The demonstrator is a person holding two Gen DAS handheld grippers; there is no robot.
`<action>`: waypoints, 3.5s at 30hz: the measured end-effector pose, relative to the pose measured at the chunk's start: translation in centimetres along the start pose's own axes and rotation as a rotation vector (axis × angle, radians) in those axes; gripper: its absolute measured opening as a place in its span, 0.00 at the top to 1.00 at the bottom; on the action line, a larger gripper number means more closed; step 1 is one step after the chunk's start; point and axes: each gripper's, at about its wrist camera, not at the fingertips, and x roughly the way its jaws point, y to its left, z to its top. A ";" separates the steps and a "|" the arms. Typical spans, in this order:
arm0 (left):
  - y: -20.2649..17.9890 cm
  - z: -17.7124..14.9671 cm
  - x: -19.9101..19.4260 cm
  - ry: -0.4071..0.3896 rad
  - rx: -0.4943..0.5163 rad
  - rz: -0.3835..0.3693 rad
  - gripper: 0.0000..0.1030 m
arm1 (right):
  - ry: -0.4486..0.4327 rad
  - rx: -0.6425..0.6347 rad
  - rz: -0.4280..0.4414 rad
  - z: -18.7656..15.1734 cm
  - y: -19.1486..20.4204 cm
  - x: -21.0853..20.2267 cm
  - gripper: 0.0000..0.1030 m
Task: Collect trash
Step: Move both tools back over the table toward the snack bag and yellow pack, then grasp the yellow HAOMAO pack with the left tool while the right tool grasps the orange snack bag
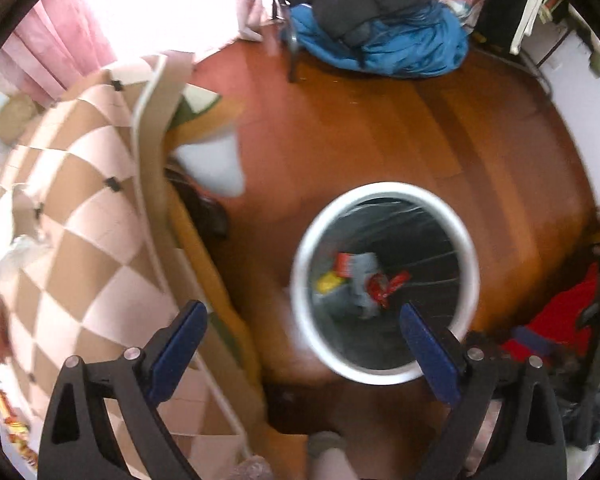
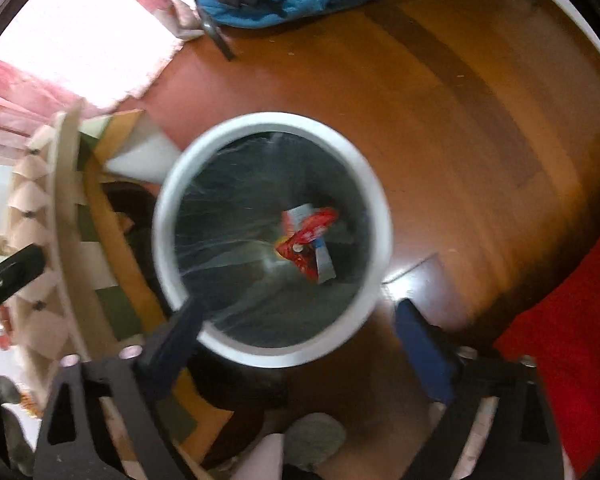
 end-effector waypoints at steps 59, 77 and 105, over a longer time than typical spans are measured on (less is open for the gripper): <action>31.2 -23.2 -17.2 -0.206 -0.504 0.338 0.04 | -0.182 -0.295 0.193 -20.2 26.3 -18.2 0.00; 44.0 -34.5 -7.0 0.036 -0.641 0.360 0.04 | 0.039 -0.572 0.091 -28.1 48.6 -0.4 0.08; 37.8 -21.0 -4.4 0.025 -0.459 0.113 0.06 | -0.095 -0.434 0.018 -18.8 37.7 -7.1 0.79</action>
